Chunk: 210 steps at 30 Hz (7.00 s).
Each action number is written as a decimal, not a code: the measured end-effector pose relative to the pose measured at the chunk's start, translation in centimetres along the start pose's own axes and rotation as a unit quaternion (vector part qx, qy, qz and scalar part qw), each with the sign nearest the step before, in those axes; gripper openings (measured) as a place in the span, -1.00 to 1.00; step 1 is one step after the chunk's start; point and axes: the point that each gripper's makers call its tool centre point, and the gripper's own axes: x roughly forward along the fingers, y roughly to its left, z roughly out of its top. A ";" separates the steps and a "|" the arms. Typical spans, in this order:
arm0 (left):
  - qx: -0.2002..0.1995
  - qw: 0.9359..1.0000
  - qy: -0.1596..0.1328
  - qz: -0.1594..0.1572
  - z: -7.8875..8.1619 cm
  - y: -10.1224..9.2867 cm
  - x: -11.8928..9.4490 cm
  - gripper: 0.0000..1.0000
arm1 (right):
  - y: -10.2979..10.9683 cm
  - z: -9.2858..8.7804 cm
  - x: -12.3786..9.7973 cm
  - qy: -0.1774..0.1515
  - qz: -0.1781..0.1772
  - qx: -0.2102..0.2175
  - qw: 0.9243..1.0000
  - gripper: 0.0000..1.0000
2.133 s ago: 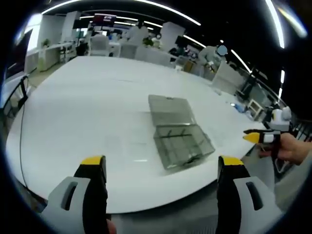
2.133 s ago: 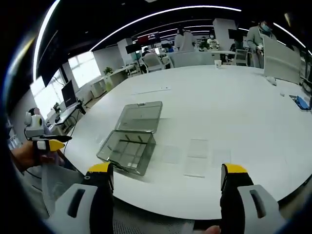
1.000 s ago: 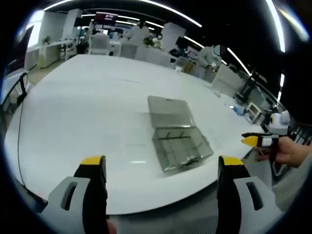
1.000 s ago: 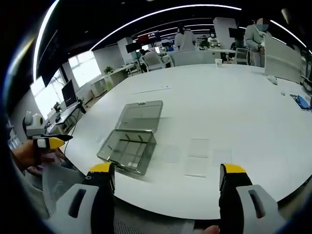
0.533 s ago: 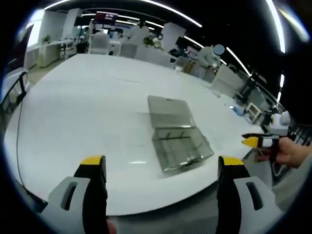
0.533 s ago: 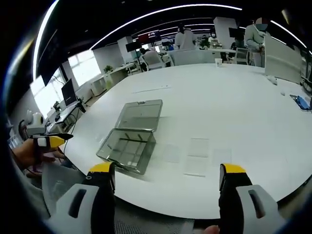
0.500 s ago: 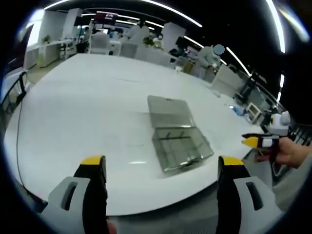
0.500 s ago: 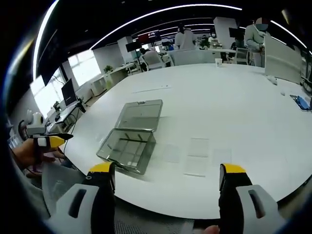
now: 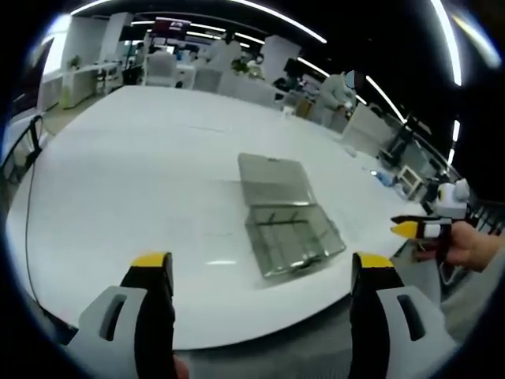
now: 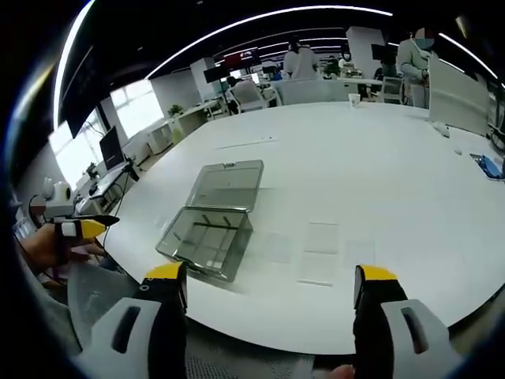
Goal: Insert the divider into the dual guide fixture by aligning both edges with the guide slots and pushing it downward to the bottom, including one-sided entry, uneven engagement, binding, and posture correction.
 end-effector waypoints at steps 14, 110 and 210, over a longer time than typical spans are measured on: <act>0.007 1.000 0.007 -0.006 -0.2 -0.4 0.3 0.78 | -0.2 0.1 0.4 0.010 0.005 0.005 1.000 0.63; 0.025 0.999 0.036 -0.022 -0.4 -0.3 2.8 0.64 | -7.1 -3.0 11.4 0.191 -0.039 -0.002 0.981 -0.16; 0.021 0.999 0.032 -0.028 -0.3 -1.0 2.2 0.60 | -7.8 -3.6 10.8 0.276 -0.058 -0.082 0.956 -0.46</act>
